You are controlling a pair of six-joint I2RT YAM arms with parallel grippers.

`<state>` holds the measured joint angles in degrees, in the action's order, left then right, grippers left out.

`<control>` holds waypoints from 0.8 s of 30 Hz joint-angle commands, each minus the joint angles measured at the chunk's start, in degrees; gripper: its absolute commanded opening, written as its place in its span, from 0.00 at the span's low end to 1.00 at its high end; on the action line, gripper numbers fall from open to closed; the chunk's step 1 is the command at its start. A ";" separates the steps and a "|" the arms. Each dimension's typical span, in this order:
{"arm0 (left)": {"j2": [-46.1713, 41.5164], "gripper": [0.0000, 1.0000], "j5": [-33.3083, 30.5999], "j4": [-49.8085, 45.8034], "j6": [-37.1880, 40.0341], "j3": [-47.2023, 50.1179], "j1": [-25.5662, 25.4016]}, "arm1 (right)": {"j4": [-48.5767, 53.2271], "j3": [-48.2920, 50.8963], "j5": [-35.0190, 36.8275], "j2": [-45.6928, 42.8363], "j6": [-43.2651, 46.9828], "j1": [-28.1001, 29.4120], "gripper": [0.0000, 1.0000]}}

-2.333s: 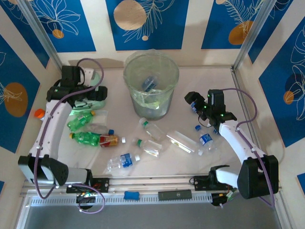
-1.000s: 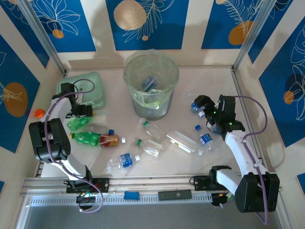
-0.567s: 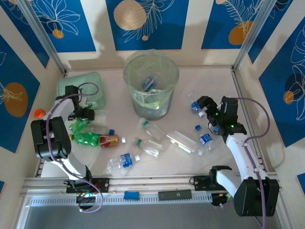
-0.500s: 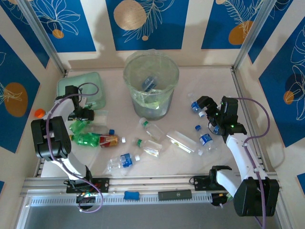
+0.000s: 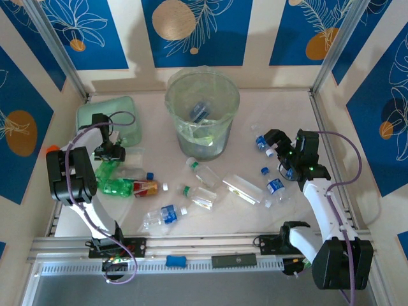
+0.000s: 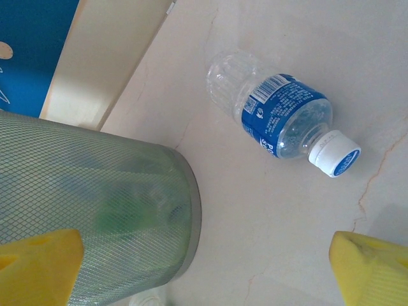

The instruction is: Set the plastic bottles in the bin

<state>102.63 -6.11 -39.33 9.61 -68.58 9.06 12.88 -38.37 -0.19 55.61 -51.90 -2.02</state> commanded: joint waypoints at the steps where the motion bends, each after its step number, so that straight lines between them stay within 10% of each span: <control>1: 1.08 0.62 -1.32 -0.93 0.84 -0.83 -0.33 | 0.76 -0.37 0.19 -0.97 0.84 -0.37 0.99; 24: -10.30 0.43 -6.46 -3.31 0.70 -1.59 -0.70 | -0.83 -1.07 -2.09 1.23 0.88 -1.20 0.99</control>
<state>94.65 -11.70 -40.18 10.61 -68.64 8.73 12.78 -38.39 -0.51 56.29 -51.59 -3.03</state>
